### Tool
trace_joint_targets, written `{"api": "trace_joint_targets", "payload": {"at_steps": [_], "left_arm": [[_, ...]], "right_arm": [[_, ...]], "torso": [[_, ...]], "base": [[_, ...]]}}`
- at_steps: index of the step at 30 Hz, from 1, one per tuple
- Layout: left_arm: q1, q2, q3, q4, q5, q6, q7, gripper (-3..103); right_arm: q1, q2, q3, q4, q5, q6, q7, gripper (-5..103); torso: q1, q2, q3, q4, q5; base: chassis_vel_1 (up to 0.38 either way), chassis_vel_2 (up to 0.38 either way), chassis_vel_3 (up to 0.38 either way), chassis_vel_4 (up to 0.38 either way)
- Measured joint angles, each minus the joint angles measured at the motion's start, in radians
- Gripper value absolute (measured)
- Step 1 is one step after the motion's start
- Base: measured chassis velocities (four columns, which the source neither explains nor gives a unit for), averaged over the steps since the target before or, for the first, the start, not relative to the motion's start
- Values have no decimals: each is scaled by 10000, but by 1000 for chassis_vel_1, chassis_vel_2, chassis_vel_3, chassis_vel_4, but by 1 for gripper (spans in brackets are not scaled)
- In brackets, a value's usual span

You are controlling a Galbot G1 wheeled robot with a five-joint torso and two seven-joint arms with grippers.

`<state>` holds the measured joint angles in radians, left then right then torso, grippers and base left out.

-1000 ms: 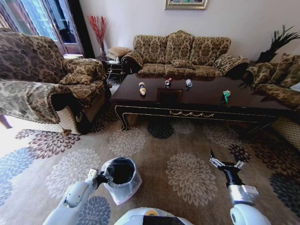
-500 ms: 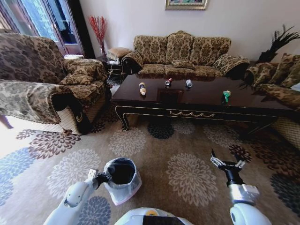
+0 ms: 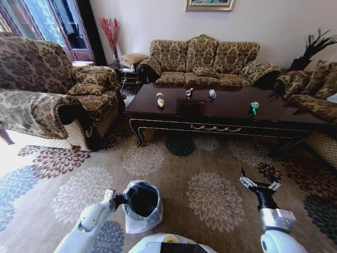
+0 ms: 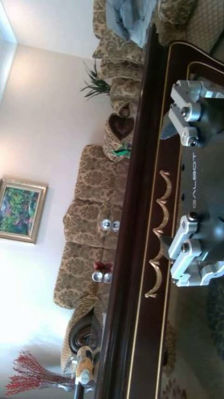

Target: Move to the front of the table and place the trash on the table into the trash bin.

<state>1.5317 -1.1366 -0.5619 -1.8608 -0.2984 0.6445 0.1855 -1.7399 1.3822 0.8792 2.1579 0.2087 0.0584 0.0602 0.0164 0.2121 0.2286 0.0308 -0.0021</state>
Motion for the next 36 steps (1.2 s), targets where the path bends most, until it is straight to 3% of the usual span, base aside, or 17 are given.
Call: {"api": "trace_joint_targets", "payload": {"at_steps": [2,11,15,22,24,30,36], "left_arm": [[162,-75,-206,-474,-154,-140,-321,1],[472,-182,-711,-1179,-645,-547,-743,1],[327,-202,-871,-1495,-866,-774,-1208,1],[-280,44,-1368,-2771,-1668,-1080,-2418,1],[-486,161,-1795,-3609,-2084,-1272,-2801,1],[-249,233,-2319,-4974,-2586,-1657,-3688,1],[19,151,-2547,-5579,-2468,-1659,-3863,1]], "right_arm": [[90,-48,22,-79,130,38,0,100],[345,-516,-8,-369,266,19,-6,100],[441,-605,-22,-349,309,-95,12,100],[462,-754,-12,-203,363,-256,106,100],[483,-847,-8,-172,377,-339,133,100],[595,-986,-13,-179,390,-485,140,100],[653,-1077,-22,-241,456,-500,141,100]], "torso": [[0,1,-1,-1,22],[0,0,-3,0,20],[0,0,-3,0,20],[0,0,-3,-1,20],[0,1,-4,-2,20],[0,1,-4,-1,20],[1,7,-2,-1,20]], "base": [[0,0,0,0],[0,0,0,0],[0,0,0,0],[0,0,0,0],[0,0,0,0],[0,0,0,0],[0,0,0,0]]}}
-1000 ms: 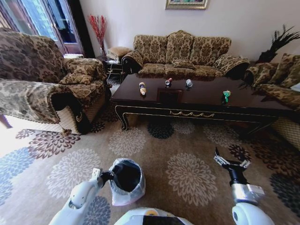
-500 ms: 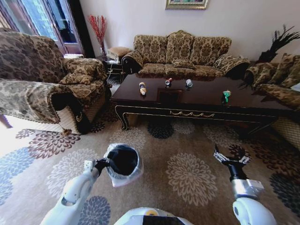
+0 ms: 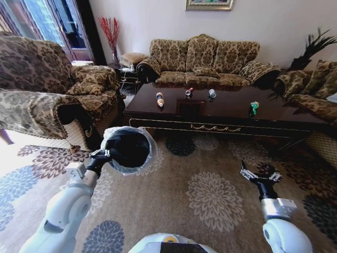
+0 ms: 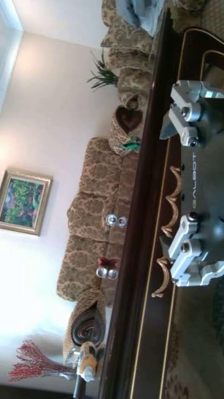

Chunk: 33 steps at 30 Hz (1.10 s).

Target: Move to the front of the table and place the trash on the table into the trash bin.

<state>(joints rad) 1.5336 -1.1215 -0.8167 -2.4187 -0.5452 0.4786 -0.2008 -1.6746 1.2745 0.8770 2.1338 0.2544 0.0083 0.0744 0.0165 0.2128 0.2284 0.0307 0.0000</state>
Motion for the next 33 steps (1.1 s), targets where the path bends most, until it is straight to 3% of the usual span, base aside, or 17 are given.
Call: {"api": "trace_joint_targets", "payload": {"at_steps": [8,33], "left_arm": [[101,80,-155,-366,156,498,-136,1],[765,196,241,-206,432,832,117,1]], "right_arm": [[-22,-216,64,7,227,2,-43,100],[-82,-36,204,117,248,-93,-634,100]], "torso": [[99,298,200,0,0],[443,1310,865,0,0]], "base": [[0,0,0,0],[0,0,0,0]]}}
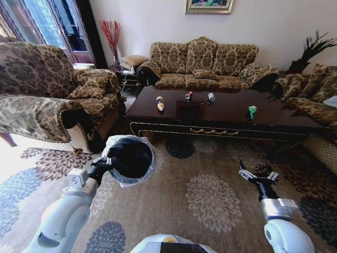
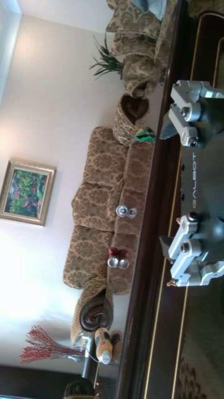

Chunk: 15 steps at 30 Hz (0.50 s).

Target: Move to the front of the table and place the trash on the table into the trash bin.

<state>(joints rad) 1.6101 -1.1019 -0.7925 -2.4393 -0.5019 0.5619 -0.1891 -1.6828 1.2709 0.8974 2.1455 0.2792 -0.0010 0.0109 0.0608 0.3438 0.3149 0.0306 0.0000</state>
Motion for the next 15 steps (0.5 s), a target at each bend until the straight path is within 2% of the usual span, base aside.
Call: {"api": "trace_joint_targets", "payload": {"at_steps": [8,12,14,15], "left_arm": [[0,-19,46,186,150,-22,65,1],[-115,-201,51,435,195,-170,62,1],[-172,-347,43,685,202,-523,316,1],[-172,-347,43,685,202,-523,316,1]], "right_arm": [[-99,138,15,250,-202,-217,-152,100],[-125,221,37,501,-235,-274,-214,100],[-100,260,103,620,67,-404,-215,100],[-100,260,103,620,67,-404,-215,100]], "torso": [[111,325,213,1,0],[172,481,314,0,0],[221,605,387,1,-1],[221,605,387,1,-1]], "base": [[0,0,0,0],[0,0,0,0],[0,0,0,0],[0,0,0,0]]}}
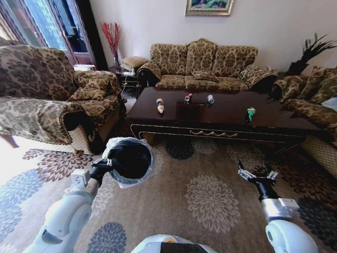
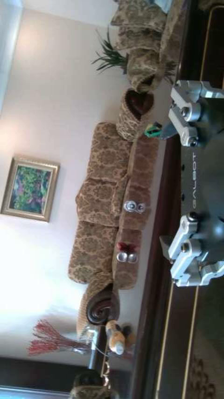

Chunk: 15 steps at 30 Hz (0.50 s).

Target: Move to the front of the table and place the trash on the table into the trash bin.

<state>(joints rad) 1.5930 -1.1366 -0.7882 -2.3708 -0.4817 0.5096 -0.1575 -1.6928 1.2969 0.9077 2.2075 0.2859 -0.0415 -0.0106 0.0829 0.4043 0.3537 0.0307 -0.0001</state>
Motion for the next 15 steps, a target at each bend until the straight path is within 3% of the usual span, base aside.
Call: {"api": "trace_joint_targets", "payload": {"at_steps": [3,15], "left_arm": [[0,-63,-166,211,99,-469,547,1],[-46,-76,-575,314,-38,-520,673,1]], "right_arm": [[0,9,99,2,262,-16,-92,100],[192,-319,115,22,376,-259,-250,100]], "torso": [[63,165,103,-1,0],[238,623,386,0,0]], "base": [[0,0,0,0],[0,0,0,0]]}}
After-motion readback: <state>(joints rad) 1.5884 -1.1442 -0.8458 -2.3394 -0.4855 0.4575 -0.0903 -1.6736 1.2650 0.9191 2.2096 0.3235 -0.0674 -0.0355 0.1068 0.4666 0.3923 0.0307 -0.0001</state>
